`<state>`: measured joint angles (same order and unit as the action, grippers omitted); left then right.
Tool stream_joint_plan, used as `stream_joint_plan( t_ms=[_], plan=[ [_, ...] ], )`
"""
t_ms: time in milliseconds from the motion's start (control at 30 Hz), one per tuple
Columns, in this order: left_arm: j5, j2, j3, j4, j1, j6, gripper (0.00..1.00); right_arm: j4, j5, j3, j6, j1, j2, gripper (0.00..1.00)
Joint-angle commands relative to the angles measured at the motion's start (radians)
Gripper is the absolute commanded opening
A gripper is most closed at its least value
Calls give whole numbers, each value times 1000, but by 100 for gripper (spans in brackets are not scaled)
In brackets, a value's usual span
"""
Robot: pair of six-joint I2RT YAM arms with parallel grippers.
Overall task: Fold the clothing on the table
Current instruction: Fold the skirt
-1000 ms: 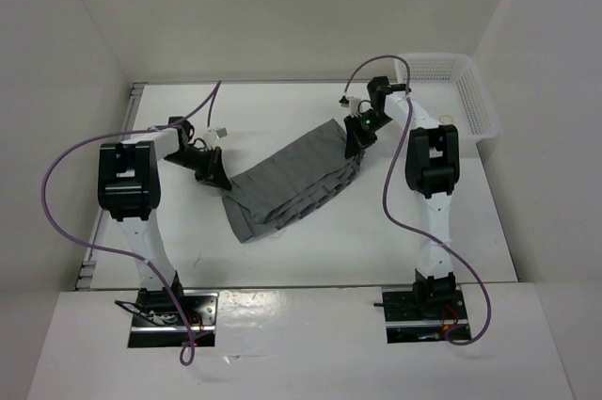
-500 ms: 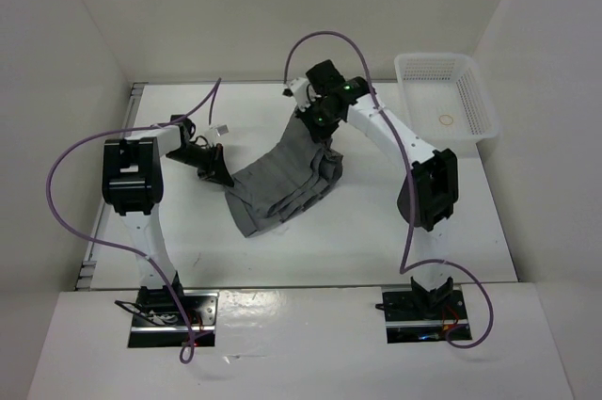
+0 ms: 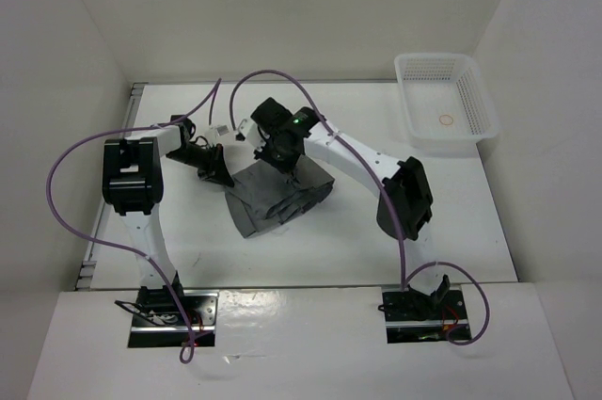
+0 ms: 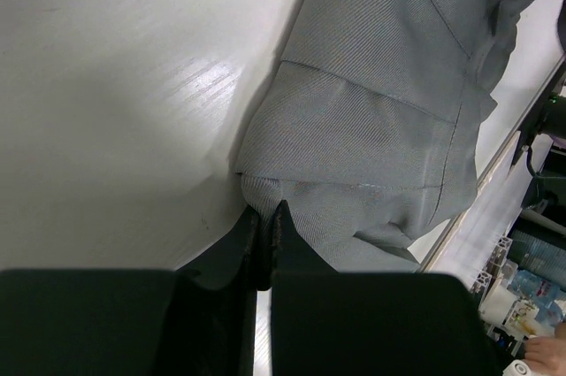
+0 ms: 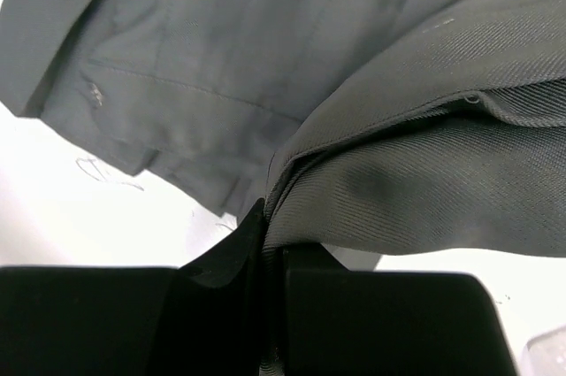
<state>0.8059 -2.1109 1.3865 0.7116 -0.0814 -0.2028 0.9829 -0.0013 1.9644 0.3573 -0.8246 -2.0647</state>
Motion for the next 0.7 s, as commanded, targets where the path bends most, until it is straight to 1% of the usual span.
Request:
stream_joint_plan(
  t_ms=[0, 367, 667],
  plan=[
    [3, 3, -1, 8, 6, -4, 0, 17, 17, 86, 9, -31, -40, 0],
    [3, 25, -20, -1, 6, -4, 0, 95, -3, 229, 9, -110, -153, 0],
    [3, 25, -20, -1, 6, -4, 0, 125, -48, 238, 9, -150, -183, 0]
  ],
)
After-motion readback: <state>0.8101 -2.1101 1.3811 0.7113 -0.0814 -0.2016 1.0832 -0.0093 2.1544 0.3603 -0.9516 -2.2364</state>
